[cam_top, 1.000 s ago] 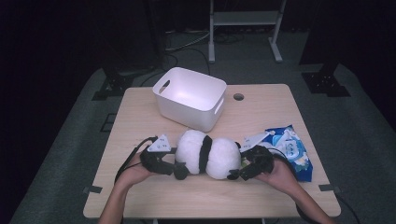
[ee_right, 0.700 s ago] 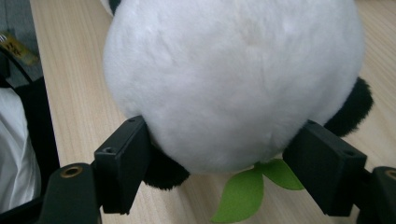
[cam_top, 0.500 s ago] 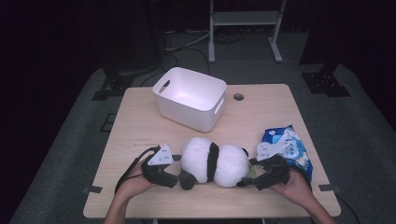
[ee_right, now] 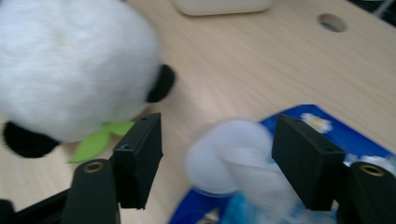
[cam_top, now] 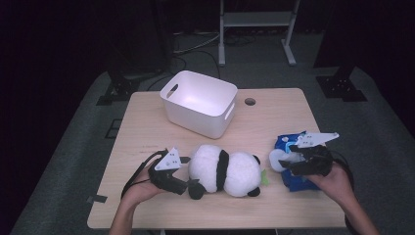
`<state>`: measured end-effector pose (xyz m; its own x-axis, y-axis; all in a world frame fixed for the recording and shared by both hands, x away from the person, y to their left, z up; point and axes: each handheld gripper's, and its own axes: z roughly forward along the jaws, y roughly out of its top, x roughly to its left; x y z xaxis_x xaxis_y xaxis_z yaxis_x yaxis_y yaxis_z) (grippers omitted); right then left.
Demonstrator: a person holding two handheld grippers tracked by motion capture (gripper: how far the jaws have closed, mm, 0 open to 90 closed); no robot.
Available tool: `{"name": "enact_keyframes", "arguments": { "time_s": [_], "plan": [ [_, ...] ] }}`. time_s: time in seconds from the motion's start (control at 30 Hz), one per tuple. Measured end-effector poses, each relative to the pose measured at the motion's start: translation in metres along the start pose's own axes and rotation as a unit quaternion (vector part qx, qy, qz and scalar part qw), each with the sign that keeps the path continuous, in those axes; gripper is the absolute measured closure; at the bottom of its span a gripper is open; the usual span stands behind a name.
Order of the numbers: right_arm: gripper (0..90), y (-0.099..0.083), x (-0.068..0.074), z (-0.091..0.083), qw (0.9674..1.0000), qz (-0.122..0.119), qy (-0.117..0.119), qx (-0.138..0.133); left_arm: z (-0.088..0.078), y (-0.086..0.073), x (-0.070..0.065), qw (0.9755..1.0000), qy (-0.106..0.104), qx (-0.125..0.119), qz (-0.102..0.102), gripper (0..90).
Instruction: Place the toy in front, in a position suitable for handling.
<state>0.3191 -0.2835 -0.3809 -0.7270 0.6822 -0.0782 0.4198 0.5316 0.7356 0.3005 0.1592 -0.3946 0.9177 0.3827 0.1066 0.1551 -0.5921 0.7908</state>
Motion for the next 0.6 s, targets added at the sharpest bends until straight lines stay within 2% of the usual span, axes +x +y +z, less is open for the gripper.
{"name": "enact_keyframes", "arguments": {
  "time_s": [0.07, 0.1, 0.2, 0.4, 0.5, 0.6],
  "plan": [
    [34.7, 0.001, -0.009, -0.002, 0.9999, 0.001, -0.013, 0.004, 0.0, 0.0, 0.0, 1.0, 0.0, 0.0, -0.001, 23.1],
    [35.1, 0.002, -0.012, -0.002, 0.9999, 0.005, -0.012, 0.008, 0.0, -0.001, 0.0, 1.0, 0.0, 0.0, -0.001, 23.1],
    [35.1, 0.003, -0.019, 0.002, 0.9994, -0.005, -0.008, 0.034, 0.001, -0.001, 0.0, 1.0, -0.001, 0.0, 0.0, 23.1],
    [40.1, 0.001, -0.02, 0.014, 0.9976, -0.026, -0.005, 0.064, 0.002, -0.004, 0.001, 1.0, -0.003, 0.001, -0.004, 23.1],
    [45.8, -0.003, -0.018, 0.02, 0.9966, -0.034, -0.003, 0.075, 0.003, -0.005, 0.0, 1.0, -0.006, -0.001, -0.008, 23.1],
    [59.0, -0.007, -0.016, 0.024, 0.9952, -0.047, -0.02, 0.084, 0.004, -0.005, 0.0, 1.0, -0.006, 0.001, -0.005, 23.1]
  ]
}}
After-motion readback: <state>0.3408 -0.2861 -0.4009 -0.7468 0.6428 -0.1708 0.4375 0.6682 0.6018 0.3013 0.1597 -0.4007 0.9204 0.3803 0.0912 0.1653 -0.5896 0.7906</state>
